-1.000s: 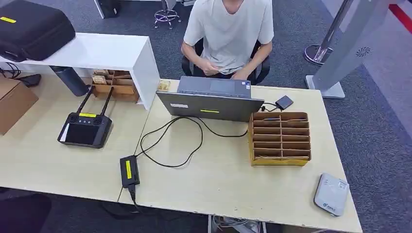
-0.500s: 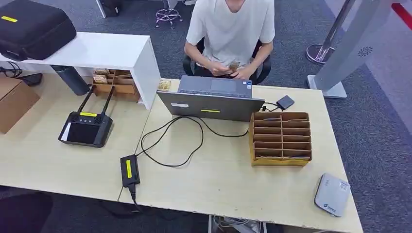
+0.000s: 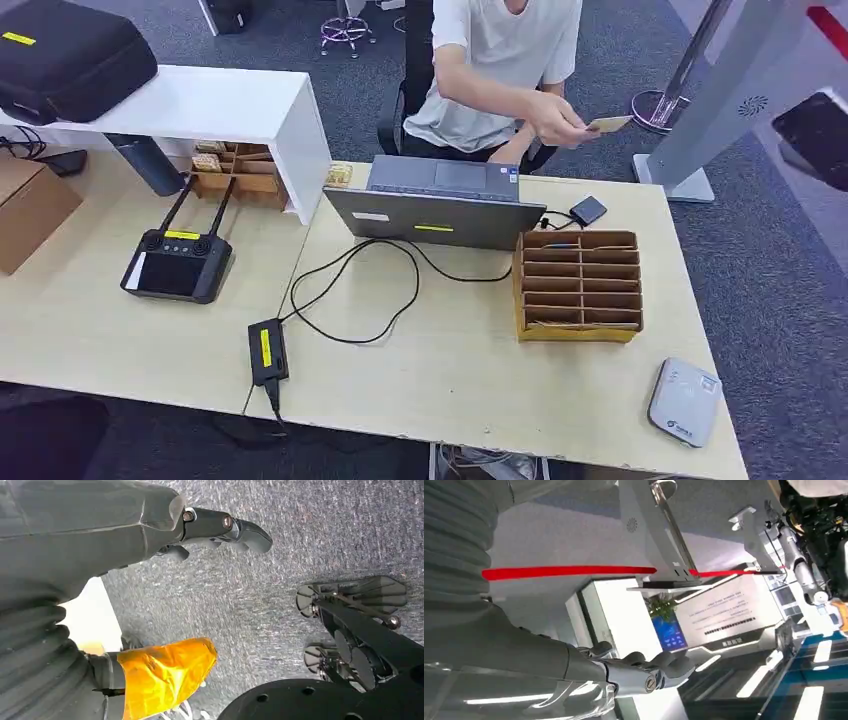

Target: Pass the card to the sensor for recognition and then transmit it.

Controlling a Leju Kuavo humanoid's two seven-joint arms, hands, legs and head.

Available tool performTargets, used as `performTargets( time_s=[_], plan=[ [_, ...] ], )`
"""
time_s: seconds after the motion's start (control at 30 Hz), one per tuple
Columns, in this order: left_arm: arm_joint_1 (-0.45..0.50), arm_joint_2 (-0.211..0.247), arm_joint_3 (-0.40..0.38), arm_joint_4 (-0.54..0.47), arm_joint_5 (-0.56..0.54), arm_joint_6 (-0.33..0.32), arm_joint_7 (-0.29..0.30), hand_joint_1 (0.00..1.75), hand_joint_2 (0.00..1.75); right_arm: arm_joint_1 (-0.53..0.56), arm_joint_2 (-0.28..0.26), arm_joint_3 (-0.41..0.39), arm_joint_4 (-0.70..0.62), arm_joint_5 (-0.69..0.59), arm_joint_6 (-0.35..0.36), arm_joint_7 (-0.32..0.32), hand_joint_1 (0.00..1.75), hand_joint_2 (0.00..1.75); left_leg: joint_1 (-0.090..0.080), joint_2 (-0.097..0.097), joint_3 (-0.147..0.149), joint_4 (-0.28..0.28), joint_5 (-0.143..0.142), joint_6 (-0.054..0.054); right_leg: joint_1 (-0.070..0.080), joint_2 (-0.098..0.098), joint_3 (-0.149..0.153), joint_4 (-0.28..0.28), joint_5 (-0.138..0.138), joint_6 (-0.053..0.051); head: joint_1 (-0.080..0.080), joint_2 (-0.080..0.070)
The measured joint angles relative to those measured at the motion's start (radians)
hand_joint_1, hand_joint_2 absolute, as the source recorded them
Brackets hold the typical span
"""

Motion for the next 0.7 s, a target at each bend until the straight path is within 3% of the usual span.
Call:
performTargets(
  time_s=[0.2,0.7],
  plan=[
    [-0.006,-0.005,-0.019,0.000,-0.005,0.005,0.005,0.00,1.75,-0.011,0.024,0.052,0.006,0.056,-0.003,0.000,0.00,1.75,0.000,-0.001,0.000,0.000,0.000,0.000,0.000,0.000,0.000,0.000,0.000,0.000,0.000,0.000],
    [-0.006,-0.008,-0.024,0.000,-0.007,0.006,0.007,0.00,1.75,-0.013,0.042,0.085,0.008,0.078,-0.001,0.000,0.00,1.75,0.000,-0.001,0.000,0.000,0.000,0.000,0.000,0.000,0.000,0.000,0.000,0.000,0.000,0.000]
  ],
)
